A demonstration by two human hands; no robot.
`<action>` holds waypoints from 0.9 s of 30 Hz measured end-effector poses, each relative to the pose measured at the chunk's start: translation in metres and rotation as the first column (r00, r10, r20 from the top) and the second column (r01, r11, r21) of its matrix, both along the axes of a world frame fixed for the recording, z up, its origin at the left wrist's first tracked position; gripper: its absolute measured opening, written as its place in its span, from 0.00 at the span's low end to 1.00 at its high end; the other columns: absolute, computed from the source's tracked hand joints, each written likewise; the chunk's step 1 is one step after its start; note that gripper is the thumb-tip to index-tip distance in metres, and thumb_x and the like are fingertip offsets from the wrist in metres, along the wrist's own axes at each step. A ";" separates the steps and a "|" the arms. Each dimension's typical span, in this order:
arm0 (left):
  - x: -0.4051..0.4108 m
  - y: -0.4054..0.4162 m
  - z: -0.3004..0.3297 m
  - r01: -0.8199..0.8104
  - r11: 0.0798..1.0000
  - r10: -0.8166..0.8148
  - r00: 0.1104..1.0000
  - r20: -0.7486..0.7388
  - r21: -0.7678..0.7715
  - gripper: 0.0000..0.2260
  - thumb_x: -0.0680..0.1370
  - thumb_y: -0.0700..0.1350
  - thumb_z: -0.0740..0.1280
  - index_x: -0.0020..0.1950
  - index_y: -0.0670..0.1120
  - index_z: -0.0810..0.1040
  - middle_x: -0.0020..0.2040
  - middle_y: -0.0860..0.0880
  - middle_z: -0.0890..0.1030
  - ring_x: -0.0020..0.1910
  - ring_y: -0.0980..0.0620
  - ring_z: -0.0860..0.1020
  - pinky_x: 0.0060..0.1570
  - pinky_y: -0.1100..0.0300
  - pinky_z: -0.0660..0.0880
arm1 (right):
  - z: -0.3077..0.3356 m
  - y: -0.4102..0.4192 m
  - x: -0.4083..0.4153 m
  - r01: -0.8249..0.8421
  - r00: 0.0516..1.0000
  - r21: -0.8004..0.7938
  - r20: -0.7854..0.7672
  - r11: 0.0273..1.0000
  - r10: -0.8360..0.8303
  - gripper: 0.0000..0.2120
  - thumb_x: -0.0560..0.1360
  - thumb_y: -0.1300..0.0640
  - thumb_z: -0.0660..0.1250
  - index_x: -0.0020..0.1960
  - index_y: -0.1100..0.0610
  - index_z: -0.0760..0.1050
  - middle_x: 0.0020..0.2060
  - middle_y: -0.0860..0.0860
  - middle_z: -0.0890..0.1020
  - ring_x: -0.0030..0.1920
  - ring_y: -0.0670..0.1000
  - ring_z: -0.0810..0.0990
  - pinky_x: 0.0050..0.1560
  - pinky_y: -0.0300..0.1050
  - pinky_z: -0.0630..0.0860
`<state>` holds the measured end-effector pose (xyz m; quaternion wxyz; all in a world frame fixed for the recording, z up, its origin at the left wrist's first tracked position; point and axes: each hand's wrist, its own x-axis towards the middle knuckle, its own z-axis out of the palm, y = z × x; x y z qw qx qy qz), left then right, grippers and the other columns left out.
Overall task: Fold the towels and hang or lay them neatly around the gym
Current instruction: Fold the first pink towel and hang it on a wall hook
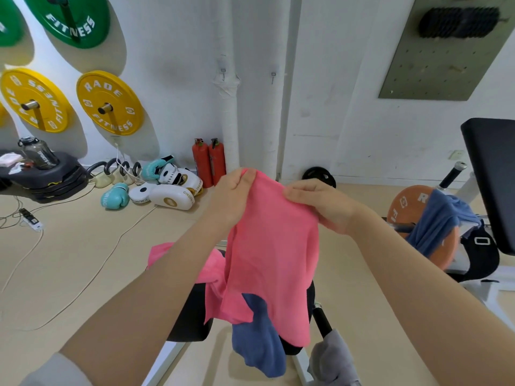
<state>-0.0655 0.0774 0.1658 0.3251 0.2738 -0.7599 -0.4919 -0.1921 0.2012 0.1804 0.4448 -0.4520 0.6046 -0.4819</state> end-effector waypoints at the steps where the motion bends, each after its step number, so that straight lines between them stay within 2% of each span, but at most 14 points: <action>1: 0.001 -0.005 0.001 -0.043 0.999 0.043 0.999 -0.018 -0.006 0.12 0.82 0.47 0.55 0.43 0.50 0.75 0.37 0.55 0.73 0.36 0.61 0.68 0.35 0.73 0.65 | -0.004 0.002 -0.004 -0.028 0.995 0.014 0.093 1.000 0.026 0.13 0.75 0.57 0.64 0.34 0.53 0.82 0.30 0.44 0.82 0.31 0.41 0.79 0.33 0.33 0.73; 4: 0.001 -0.022 0.005 -0.147 0.989 0.148 0.989 -0.030 0.032 0.11 0.82 0.46 0.54 0.43 0.51 0.74 0.38 0.58 0.73 0.38 0.61 0.69 0.40 0.70 0.66 | -0.009 0.008 -0.004 -0.190 0.957 0.068 0.235 0.979 0.169 0.07 0.66 0.51 0.71 0.35 0.54 0.84 0.32 0.47 0.84 0.31 0.43 0.81 0.32 0.33 0.76; 6: -0.001 -0.031 0.006 -0.161 0.968 0.177 0.982 -0.067 0.194 0.12 0.82 0.47 0.55 0.42 0.53 0.74 0.39 0.56 0.75 0.40 0.61 0.71 0.42 0.66 0.67 | -0.008 0.010 -0.005 -0.272 0.938 0.164 0.264 0.948 0.224 0.14 0.58 0.47 0.79 0.39 0.55 0.84 0.36 0.49 0.85 0.35 0.45 0.83 0.36 0.35 0.78; 7: -0.002 -0.033 0.007 -0.127 0.942 0.171 0.978 -0.120 0.311 0.12 0.81 0.47 0.56 0.41 0.52 0.75 0.38 0.56 0.76 0.39 0.60 0.72 0.42 0.65 0.69 | -0.009 0.009 -0.006 -0.283 0.948 0.242 0.216 0.928 0.233 0.13 0.59 0.47 0.78 0.39 0.54 0.84 0.37 0.49 0.85 0.37 0.45 0.83 0.39 0.37 0.79; 9: -0.001 -0.034 0.009 -0.003 0.868 0.140 0.961 -0.238 0.497 0.12 0.81 0.46 0.58 0.39 0.48 0.76 0.31 0.55 0.78 0.34 0.59 0.75 0.36 0.66 0.72 | -0.012 0.006 -0.008 -0.184 0.960 0.412 -0.119 0.893 0.253 0.06 0.67 0.48 0.73 0.37 0.50 0.81 0.38 0.47 0.84 0.40 0.47 0.82 0.43 0.39 0.76; 11: 0.005 -0.030 0.009 0.109 0.777 0.092 0.955 -0.283 0.620 0.12 0.79 0.44 0.60 0.36 0.46 0.76 0.26 0.53 0.76 0.27 0.58 0.74 0.30 0.67 0.72 | -0.016 0.000 -0.015 0.080 0.772 0.460 -0.590 0.884 0.237 0.14 0.71 0.47 0.70 0.31 0.52 0.74 0.30 0.47 0.76 0.36 0.50 0.75 0.39 0.42 0.69; 13: 0.011 -0.027 0.006 0.207 0.705 -0.019 0.962 -0.274 0.679 0.13 0.77 0.44 0.60 0.34 0.45 0.76 0.26 0.52 0.72 0.24 0.56 0.70 0.26 0.68 0.70 | -0.023 -0.005 -0.018 0.284 0.646 0.313 -0.761 0.906 0.061 0.12 0.72 0.53 0.66 0.34 0.59 0.75 0.29 0.51 0.73 0.33 0.51 0.70 0.35 0.43 0.65; 15: 0.015 -0.025 0.002 0.300 0.678 -0.195 0.954 -0.229 0.671 0.13 0.77 0.45 0.59 0.37 0.43 0.78 0.22 0.53 0.66 0.20 0.58 0.65 0.22 0.69 0.64 | -0.026 -0.006 -0.019 0.413 0.613 0.128 -0.771 0.902 -0.172 0.10 0.72 0.60 0.61 0.45 0.58 0.81 0.36 0.55 0.81 0.37 0.53 0.75 0.36 0.42 0.70; 18: 0.015 -0.022 0.000 0.317 0.851 -0.425 0.885 0.193 0.419 0.18 0.70 0.56 0.66 0.51 0.43 0.80 0.22 0.55 0.67 0.22 0.58 0.65 0.27 0.65 0.62 | -0.024 -0.009 -0.014 0.445 0.521 -0.054 -0.796 0.894 -0.308 0.17 0.68 0.66 0.59 0.50 0.53 0.81 0.42 0.54 0.83 0.44 0.56 0.79 0.40 0.43 0.72; 19: 0.014 -0.021 0.001 0.370 0.888 -0.451 0.818 0.358 0.274 0.19 0.68 0.59 0.68 0.51 0.48 0.80 0.26 0.54 0.72 0.26 0.58 0.69 0.33 0.64 0.66 | -0.024 -0.011 -0.013 0.431 0.470 -0.089 -0.827 0.898 -0.308 0.18 0.67 0.66 0.59 0.50 0.53 0.81 0.43 0.54 0.83 0.45 0.57 0.79 0.40 0.43 0.72; 21: 0.012 -0.020 0.003 0.501 0.863 -0.439 0.689 0.577 0.059 0.21 0.62 0.66 0.68 0.47 0.54 0.81 0.38 0.50 0.80 0.38 0.54 0.77 0.45 0.59 0.72 | -0.022 -0.014 -0.011 0.416 0.381 -0.089 -0.887 0.905 -0.263 0.19 0.67 0.65 0.59 0.53 0.52 0.79 0.47 0.53 0.81 0.48 0.58 0.79 0.41 0.44 0.72; 22: 0.012 -0.023 0.001 0.533 0.846 -0.391 0.658 0.643 -0.031 0.25 0.59 0.68 0.66 0.45 0.52 0.81 0.40 0.47 0.80 0.42 0.51 0.77 0.48 0.56 0.73 | -0.020 -0.014 -0.011 0.418 0.345 -0.070 -0.910 0.906 -0.229 0.20 0.67 0.64 0.59 0.55 0.51 0.79 0.49 0.53 0.80 0.49 0.58 0.78 0.43 0.45 0.73; 24: 0.013 -0.029 -0.002 0.549 0.803 -0.242 0.657 0.714 -0.233 0.30 0.56 0.72 0.62 0.39 0.46 0.78 0.35 0.47 0.76 0.37 0.50 0.74 0.43 0.53 0.72 | -0.018 -0.011 -0.014 0.437 0.279 -0.051 -0.942 0.898 -0.189 0.18 0.70 0.61 0.59 0.56 0.50 0.78 0.52 0.52 0.78 0.52 0.58 0.77 0.45 0.47 0.73; 27: 0.014 -0.034 -0.010 0.493 0.747 -0.074 0.729 0.680 -0.446 0.22 0.61 0.67 0.57 0.28 0.48 0.65 0.26 0.51 0.67 0.31 0.51 0.67 0.35 0.54 0.67 | -0.017 -0.004 -0.020 0.438 0.212 -0.012 -0.970 0.899 -0.116 0.10 0.72 0.57 0.61 0.51 0.54 0.78 0.51 0.52 0.75 0.49 0.56 0.76 0.42 0.44 0.68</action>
